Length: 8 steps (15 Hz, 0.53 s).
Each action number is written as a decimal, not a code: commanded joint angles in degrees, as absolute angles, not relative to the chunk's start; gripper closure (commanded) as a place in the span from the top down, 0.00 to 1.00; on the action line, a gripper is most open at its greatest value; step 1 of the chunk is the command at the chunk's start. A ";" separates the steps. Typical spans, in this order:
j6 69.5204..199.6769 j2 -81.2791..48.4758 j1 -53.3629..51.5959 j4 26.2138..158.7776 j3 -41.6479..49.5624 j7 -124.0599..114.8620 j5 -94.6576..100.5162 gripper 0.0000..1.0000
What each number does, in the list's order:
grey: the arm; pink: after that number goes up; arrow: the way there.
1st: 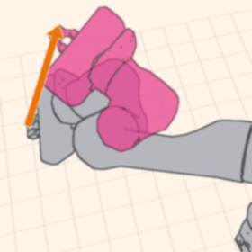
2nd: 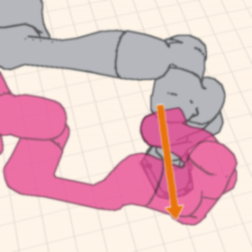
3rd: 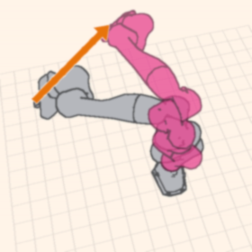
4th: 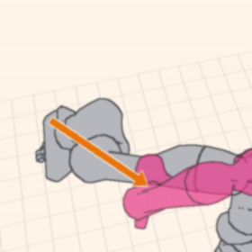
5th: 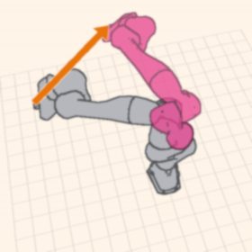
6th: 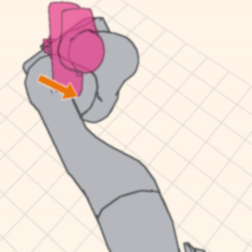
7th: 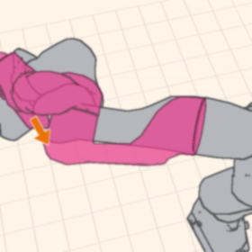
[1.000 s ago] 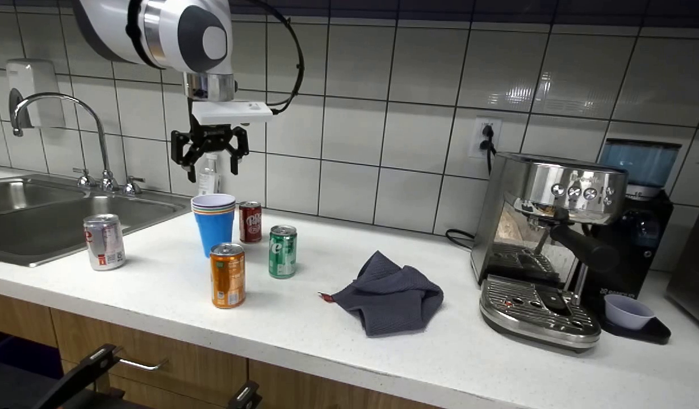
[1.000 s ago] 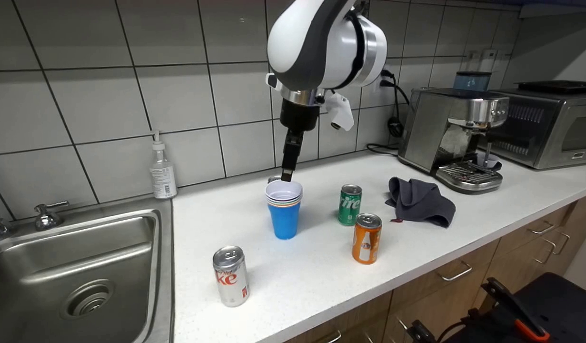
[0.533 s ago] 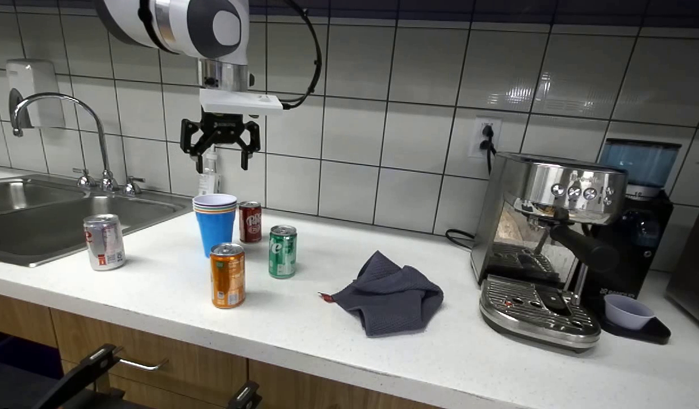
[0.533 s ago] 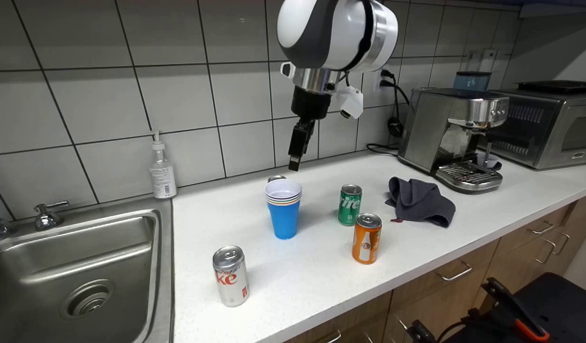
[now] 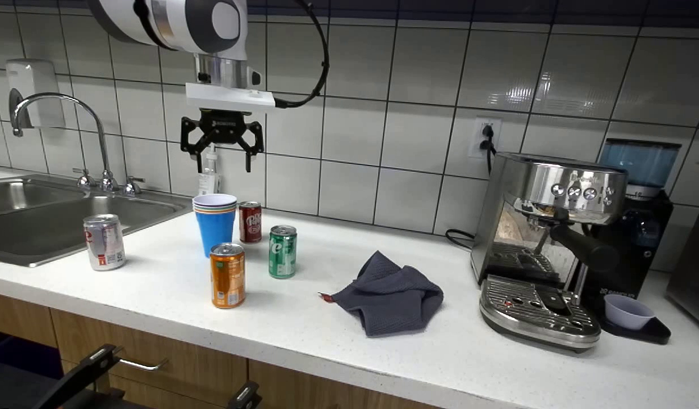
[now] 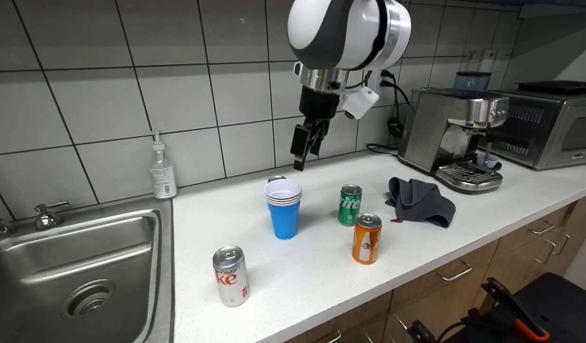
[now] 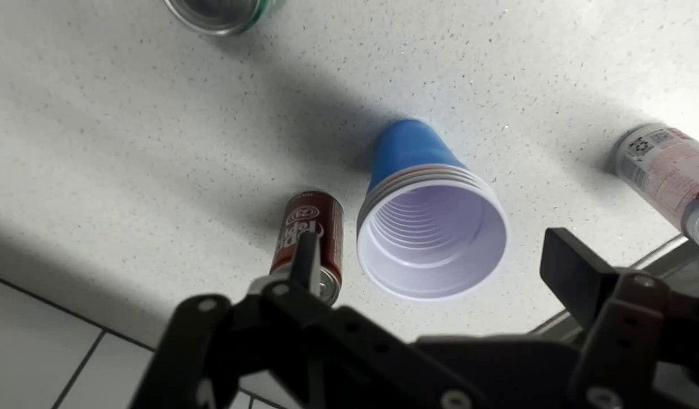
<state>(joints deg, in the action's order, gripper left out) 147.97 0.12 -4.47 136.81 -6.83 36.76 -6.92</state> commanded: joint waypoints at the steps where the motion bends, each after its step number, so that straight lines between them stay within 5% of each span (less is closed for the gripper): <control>1: 147.22 3.93 -4.71 140.00 -6.09 27.71 -3.23 1.00; 8: 144.43 8.10 -4.53 142.67 -4.63 20.11 -2.51 1.00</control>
